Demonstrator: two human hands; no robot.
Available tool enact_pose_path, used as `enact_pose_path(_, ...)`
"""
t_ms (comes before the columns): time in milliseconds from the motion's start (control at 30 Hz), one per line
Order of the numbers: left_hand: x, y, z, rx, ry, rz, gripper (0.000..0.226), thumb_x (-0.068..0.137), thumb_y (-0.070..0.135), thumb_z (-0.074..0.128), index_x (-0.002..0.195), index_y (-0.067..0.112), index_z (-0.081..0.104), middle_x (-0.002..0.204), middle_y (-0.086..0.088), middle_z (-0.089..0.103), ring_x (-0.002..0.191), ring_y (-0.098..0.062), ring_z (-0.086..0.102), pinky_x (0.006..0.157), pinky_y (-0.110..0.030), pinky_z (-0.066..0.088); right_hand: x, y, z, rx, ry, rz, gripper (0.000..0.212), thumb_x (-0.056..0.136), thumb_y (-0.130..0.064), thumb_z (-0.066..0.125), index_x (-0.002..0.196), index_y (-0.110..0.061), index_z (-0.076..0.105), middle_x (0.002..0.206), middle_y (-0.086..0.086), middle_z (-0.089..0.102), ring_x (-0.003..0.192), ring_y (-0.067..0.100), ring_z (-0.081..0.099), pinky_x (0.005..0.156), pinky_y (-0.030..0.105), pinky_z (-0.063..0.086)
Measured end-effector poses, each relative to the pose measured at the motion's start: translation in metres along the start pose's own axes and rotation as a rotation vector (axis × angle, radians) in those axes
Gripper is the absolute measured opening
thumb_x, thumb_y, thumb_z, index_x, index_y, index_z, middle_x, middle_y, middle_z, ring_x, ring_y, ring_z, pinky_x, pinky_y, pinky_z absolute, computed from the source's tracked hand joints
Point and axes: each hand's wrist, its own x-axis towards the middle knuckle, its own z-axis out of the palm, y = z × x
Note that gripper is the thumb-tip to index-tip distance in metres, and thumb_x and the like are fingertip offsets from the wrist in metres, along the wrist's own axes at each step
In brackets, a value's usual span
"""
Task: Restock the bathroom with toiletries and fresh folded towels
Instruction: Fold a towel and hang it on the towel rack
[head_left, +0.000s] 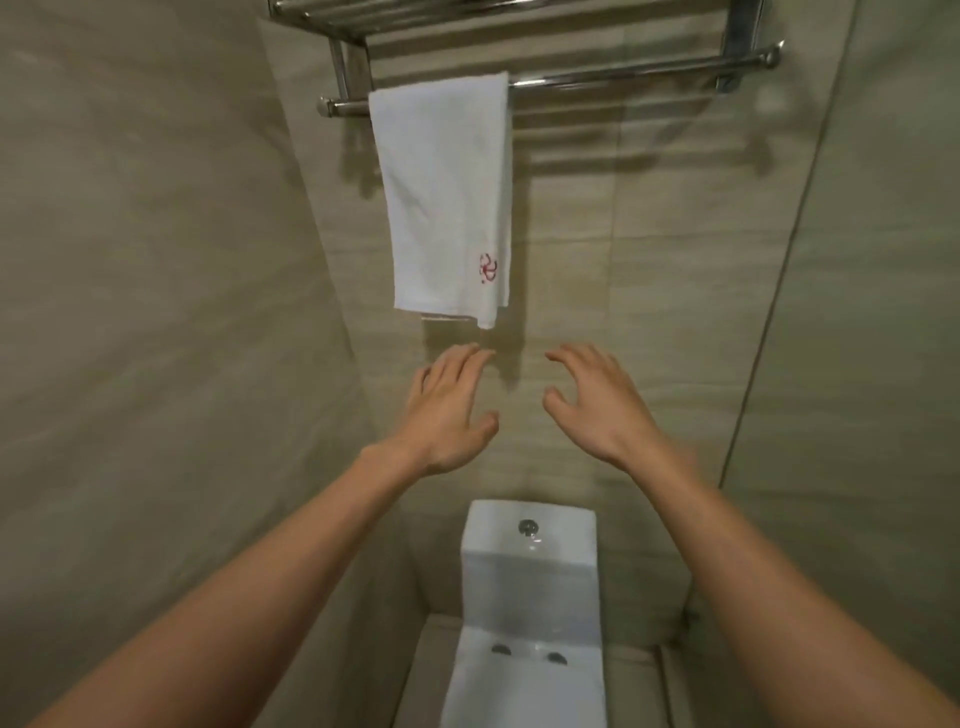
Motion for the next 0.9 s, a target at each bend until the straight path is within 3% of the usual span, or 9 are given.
enact_pose_path(267, -0.062, 0.015, 0.043, -0.131, -0.108, 0.002, 0.071, 0.094, 0.034, 0.057, 0.154, 0.023, 0.021, 0.159, -0.006, 0.028, 0.147, -0.022, 0.022, 0.117, -0.038, 0.014, -0.095, 0.016, 0.023, 0.088, -0.032, 0.183, 0.049, 0.094, -0.026, 0.055, 0.141, -0.015, 0.048, 0.147, 0.004, 0.045, 0.136, 0.024, 0.035, 0.113, 0.034, 0.025)
enact_pose_path(400, -0.094, 0.022, 0.066, -0.191, -0.156, 0.067, 0.069, 0.095, 0.033, 0.057, 0.154, 0.022, 0.023, 0.157, -0.003, 0.032, 0.146, -0.019, 0.023, 0.114, -0.033, 0.015, -0.143, 0.008, 0.041, 0.142, -0.021, 0.268, 0.049, 0.094, -0.026, 0.054, 0.142, -0.018, 0.047, 0.147, 0.0, 0.045, 0.137, 0.018, 0.033, 0.111, 0.026, 0.023)
enact_pose_path(533, -0.133, 0.016, 0.088, -0.286, -0.169, 0.128, 0.058, 0.096, 0.032, 0.054, 0.149, 0.02, 0.033, 0.152, 0.002, 0.039, 0.141, -0.015, 0.03, 0.108, -0.027, 0.018, -0.195, -0.014, 0.061, 0.175, -0.014, 0.385, 0.048, 0.093, -0.027, 0.055, 0.14, -0.019, 0.048, 0.142, 0.0, 0.049, 0.135, 0.018, 0.038, 0.113, 0.033, 0.03)
enact_pose_path(667, -0.181, 0.009, 0.109, -0.366, -0.26, 0.211, 0.054, 0.097, 0.032, 0.053, 0.147, 0.021, 0.037, 0.152, 0.005, 0.04, 0.145, -0.016, 0.028, 0.117, -0.038, 0.023, -0.244, -0.047, 0.083, 0.205, 0.047, 0.544, 0.044, 0.094, -0.022, 0.056, 0.138, -0.016, 0.051, 0.14, 0.001, 0.051, 0.132, 0.016, 0.041, 0.106, 0.021, 0.028)
enact_pose_path(900, -0.253, -0.007, 0.124, -0.491, -0.393, 0.331, 0.048, 0.098, 0.03, 0.052, 0.145, 0.024, 0.041, 0.15, 0.007, 0.041, 0.142, -0.013, 0.031, 0.116, -0.035, 0.022, -0.331, -0.105, 0.106, 0.174, 0.07, 0.768, 0.043, 0.095, -0.02, 0.056, 0.138, -0.016, 0.051, 0.142, -0.001, 0.049, 0.133, 0.014, 0.041, 0.105, 0.017, 0.027)
